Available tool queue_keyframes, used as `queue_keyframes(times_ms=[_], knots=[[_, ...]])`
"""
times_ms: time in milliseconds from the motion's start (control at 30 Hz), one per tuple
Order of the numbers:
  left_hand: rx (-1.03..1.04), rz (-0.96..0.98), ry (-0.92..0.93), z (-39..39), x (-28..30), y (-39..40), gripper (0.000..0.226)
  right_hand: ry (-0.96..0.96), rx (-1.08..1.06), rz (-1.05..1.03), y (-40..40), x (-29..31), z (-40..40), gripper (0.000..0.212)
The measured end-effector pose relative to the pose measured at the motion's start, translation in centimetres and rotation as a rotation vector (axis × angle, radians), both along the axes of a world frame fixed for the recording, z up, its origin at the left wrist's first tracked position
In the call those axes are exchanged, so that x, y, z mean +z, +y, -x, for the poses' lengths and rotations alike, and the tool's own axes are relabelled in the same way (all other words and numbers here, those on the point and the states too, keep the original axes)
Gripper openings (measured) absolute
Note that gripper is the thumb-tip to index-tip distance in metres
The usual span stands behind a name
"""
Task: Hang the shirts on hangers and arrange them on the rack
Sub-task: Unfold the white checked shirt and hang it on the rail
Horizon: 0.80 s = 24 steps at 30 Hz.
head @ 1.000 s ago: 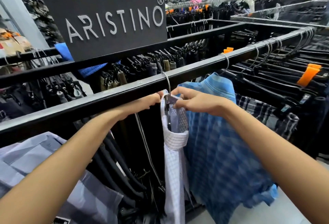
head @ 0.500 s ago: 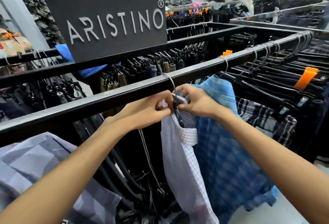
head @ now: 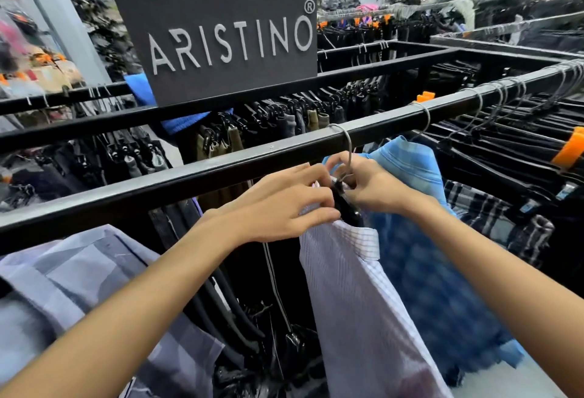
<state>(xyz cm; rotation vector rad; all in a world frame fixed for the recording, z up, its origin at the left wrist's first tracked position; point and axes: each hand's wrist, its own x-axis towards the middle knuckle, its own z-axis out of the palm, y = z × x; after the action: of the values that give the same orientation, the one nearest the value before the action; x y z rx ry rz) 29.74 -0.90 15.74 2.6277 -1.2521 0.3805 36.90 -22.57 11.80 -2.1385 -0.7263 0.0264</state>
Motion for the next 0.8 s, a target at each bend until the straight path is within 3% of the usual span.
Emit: queue_keyframes(times_ms=[333,567,700,800], knots=[[-0.062,-0.176,0.068,-0.8,0.8,1.1,0.017,-0.013,0.022,0.012,-0.2,0.6,-0.4,0.035],[-0.134,-0.241,0.096,-0.8,1.5,1.6,0.06,0.179,0.039,-0.119,-0.7,1.9,0.4,0.023],[-0.188,-0.22,0.072,-0.7,1.8,1.7,0.061,0.243,0.079,-0.153,-0.9,2.5,0.5,0.016],[-0.212,-0.176,0.119,-0.8,1.6,2.2,0.047,0.288,0.097,-0.201,-1.1,2.4,0.6,0.051]])
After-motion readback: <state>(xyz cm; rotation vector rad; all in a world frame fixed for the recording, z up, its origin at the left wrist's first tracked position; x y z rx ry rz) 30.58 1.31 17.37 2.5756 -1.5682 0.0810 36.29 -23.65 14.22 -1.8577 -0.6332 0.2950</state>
